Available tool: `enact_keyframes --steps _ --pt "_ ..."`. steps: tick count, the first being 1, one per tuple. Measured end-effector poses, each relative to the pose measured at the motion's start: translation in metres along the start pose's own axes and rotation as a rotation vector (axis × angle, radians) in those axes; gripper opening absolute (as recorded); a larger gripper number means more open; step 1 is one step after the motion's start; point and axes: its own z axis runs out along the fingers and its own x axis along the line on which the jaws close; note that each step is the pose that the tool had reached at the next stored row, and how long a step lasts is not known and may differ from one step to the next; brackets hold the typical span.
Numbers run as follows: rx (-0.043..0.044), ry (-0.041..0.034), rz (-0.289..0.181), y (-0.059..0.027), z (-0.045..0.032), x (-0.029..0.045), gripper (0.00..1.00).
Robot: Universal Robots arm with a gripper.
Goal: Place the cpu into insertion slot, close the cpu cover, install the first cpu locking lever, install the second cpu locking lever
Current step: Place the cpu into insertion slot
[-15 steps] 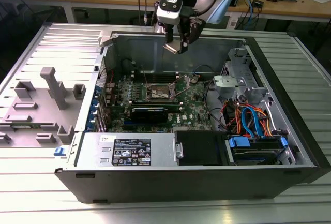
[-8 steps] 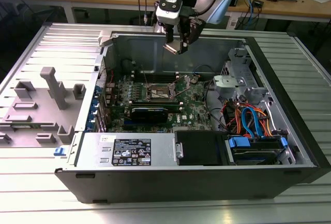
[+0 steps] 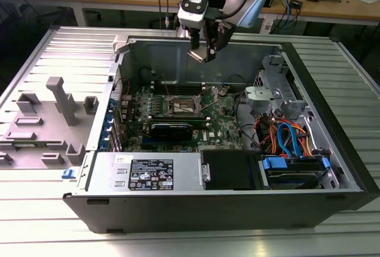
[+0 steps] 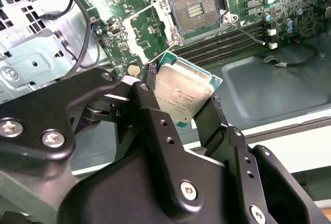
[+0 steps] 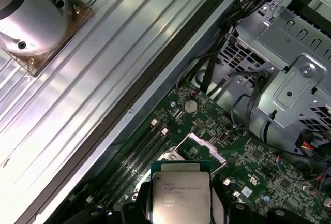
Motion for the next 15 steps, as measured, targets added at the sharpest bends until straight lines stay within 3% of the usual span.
enact_keyframes --steps 8,15 --pt "-0.0011 -0.0066 0.085 -0.0007 0.0019 -0.0005 0.55" --pt "-0.0012 -0.0080 0.102 -0.0039 0.0024 0.0005 0.55"
